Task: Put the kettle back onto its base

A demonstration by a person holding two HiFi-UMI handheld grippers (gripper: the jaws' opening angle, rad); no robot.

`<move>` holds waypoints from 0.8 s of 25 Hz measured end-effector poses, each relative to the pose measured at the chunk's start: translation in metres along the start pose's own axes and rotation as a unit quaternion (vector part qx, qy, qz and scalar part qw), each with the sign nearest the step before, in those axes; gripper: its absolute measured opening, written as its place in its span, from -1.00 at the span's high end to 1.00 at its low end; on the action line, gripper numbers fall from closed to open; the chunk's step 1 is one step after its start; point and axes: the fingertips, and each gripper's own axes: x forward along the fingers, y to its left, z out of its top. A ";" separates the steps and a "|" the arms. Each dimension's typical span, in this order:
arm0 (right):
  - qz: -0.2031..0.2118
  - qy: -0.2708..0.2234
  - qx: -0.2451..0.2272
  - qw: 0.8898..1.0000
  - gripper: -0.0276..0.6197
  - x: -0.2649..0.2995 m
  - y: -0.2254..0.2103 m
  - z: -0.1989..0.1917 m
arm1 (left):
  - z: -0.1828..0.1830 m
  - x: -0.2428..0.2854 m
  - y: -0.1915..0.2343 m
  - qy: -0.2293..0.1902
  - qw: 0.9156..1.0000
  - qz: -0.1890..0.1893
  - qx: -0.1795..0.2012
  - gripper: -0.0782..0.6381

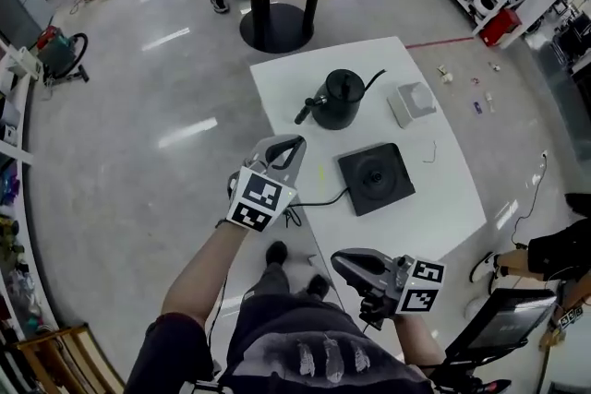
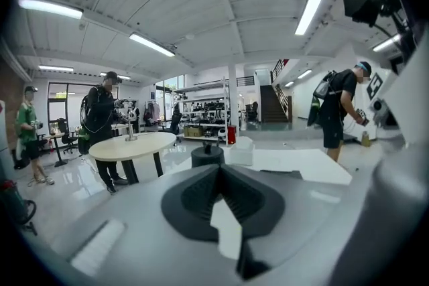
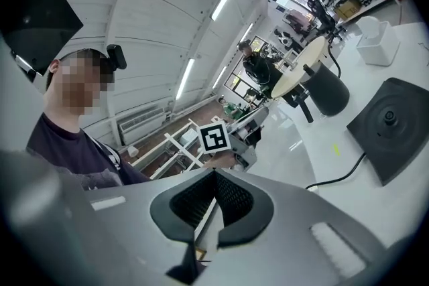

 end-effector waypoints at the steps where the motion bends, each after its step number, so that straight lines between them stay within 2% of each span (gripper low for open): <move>1: -0.004 0.003 0.003 1.000 0.92 0.004 -0.001 0.001 | -0.006 0.009 0.007 0.006 1.000 0.001 0.004 0.77; 2: -0.008 0.005 0.005 1.000 0.92 0.007 -0.002 0.002 | -0.012 0.019 0.013 0.014 1.000 0.001 0.007 0.77; 3: -0.012 0.005 0.008 1.000 0.92 0.010 -0.004 0.004 | -0.019 0.029 0.018 0.023 1.000 -0.002 0.009 0.62; 4: -0.016 0.005 0.009 1.000 0.92 0.011 -0.006 0.006 | -0.025 0.040 0.022 0.032 0.999 -0.006 0.010 0.37; 5: -0.022 0.004 0.011 1.000 0.92 0.012 -0.008 0.008 | -0.031 0.051 0.026 0.042 0.999 -0.009 0.012 0.29; 10: -0.049 -0.005 0.021 0.999 0.92 0.007 -0.023 0.014 | -0.054 0.099 0.045 0.081 0.996 -0.008 0.030 0.19; 15: -0.059 -0.015 0.039 0.997 0.92 0.003 -0.030 0.018 | -0.073 0.128 0.053 0.103 0.994 -0.010 0.027 0.07; 20: -0.069 -0.025 0.040 0.997 0.92 -0.002 -0.037 0.022 | -0.077 0.150 0.056 0.111 0.993 -0.014 0.030 0.05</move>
